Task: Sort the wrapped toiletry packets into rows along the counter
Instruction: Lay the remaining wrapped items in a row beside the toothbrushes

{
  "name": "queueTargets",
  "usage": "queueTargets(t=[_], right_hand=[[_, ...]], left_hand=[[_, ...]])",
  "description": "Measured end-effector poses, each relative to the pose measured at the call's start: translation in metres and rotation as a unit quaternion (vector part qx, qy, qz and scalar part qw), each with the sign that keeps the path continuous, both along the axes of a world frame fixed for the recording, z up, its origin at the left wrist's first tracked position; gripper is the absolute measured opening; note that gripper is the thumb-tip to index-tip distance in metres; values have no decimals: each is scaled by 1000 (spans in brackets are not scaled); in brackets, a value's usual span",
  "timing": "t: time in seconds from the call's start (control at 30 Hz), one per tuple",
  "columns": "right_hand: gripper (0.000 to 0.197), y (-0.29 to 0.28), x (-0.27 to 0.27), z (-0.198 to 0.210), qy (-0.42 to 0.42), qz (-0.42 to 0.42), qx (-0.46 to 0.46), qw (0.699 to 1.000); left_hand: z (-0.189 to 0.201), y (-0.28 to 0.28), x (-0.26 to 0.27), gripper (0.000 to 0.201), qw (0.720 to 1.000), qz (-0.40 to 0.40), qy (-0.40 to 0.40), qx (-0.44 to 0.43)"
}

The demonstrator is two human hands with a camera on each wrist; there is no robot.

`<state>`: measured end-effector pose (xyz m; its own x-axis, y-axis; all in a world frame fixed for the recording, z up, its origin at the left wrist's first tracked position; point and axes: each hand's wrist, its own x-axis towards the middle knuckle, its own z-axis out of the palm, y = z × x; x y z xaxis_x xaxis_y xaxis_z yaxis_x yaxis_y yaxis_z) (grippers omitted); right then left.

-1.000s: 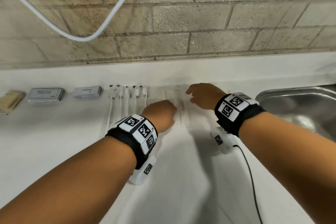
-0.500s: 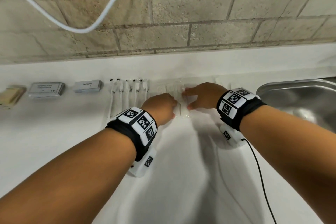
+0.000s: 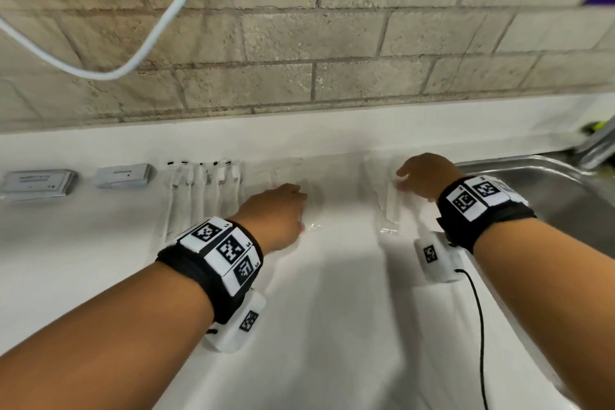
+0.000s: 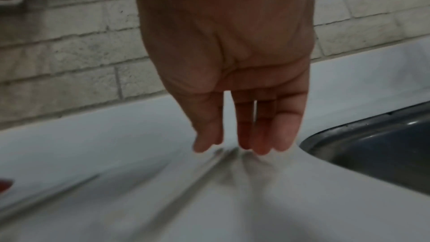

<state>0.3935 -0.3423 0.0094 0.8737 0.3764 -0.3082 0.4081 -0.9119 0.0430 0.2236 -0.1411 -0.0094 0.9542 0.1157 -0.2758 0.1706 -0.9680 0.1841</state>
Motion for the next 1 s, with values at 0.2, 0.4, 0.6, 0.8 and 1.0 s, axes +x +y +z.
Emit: queueTargets(t=[0.2, 0.4, 0.6, 0.8, 1.0], right_hand=[[49, 27, -30, -8, 48, 78, 69, 993], [45, 53, -40, -20, 147, -21, 222, 964], [30, 32, -12, -9, 136, -126, 332, 925], [45, 35, -16, -23, -68, 231, 64, 969], [51, 46, -31, -24, 26, 227, -25, 973]], left_hand=[[-3, -15, 3, 47, 999, -26, 19, 1], [-2, -15, 2, 45, 1000, -24, 20, -3], [-2, -14, 3, 43, 999, -24, 29, -6], [-2, -14, 3, 41, 999, -23, 26, -8], [-3, -13, 3, 43, 999, -24, 24, -8]])
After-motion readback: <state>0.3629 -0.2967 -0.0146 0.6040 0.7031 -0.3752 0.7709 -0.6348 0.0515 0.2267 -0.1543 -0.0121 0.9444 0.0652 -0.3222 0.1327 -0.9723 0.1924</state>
